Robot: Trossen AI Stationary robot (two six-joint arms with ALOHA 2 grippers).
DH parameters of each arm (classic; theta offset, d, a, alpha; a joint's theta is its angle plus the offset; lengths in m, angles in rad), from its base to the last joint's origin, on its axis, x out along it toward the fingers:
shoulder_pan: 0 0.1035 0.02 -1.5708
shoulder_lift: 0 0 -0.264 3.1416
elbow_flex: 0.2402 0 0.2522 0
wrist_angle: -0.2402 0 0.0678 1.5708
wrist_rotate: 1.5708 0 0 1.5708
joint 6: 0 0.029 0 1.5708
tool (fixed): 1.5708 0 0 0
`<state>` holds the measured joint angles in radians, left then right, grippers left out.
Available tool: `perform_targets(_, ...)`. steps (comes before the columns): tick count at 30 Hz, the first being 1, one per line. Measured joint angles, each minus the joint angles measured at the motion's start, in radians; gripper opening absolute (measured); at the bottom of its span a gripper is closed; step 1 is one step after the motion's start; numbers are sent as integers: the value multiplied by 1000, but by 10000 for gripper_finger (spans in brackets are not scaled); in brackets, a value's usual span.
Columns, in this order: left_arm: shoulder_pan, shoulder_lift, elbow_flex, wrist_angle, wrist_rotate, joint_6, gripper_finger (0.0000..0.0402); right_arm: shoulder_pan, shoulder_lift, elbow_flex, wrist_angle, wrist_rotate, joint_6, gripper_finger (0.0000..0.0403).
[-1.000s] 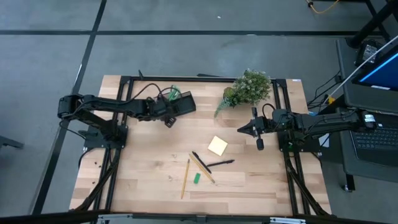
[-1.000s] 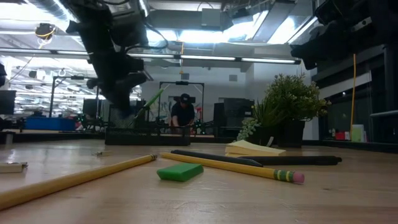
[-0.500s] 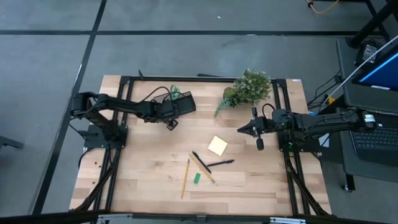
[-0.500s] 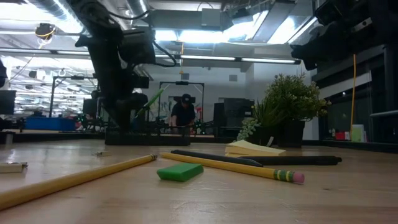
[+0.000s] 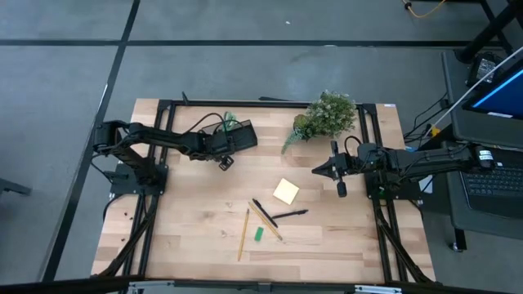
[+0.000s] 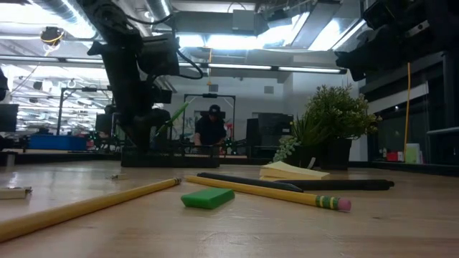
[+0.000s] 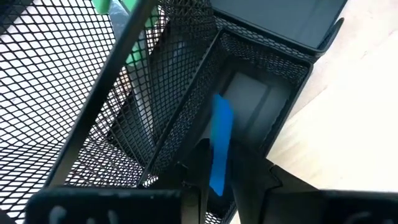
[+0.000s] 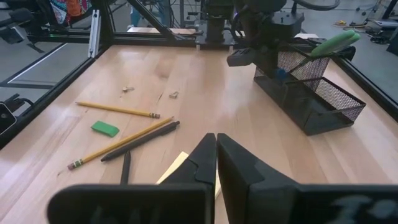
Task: Pick and place office supplies into organizer
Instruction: Put the dark blue eraser into the desk organizer, then put the yellow sticky notes into the desk organizer
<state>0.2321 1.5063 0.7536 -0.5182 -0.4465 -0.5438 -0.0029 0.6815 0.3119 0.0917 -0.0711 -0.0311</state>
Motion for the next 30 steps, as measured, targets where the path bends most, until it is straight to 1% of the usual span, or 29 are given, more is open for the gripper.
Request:
perform_targets(11,0,0,1,-1,0,3,66,0,0,0,0,0,3,17)
perform_targets(13,0,0,17,-20,1,14,67,0,0,0,0,0,3,17)
perform_targets(17,0,-1,86,-53,2,61,61,0,0,0,0,0,4,17)
perform_targets(22,-12,-4,186,-99,3,139,37,0,0,0,0,0,5,17)
perform_targets(26,-43,-4,265,-175,4,146,8,1,0,1,1,0,23,17)
perform_targets(30,-92,-4,331,-273,-8,147,3,1,0,1,1,0,28,17)
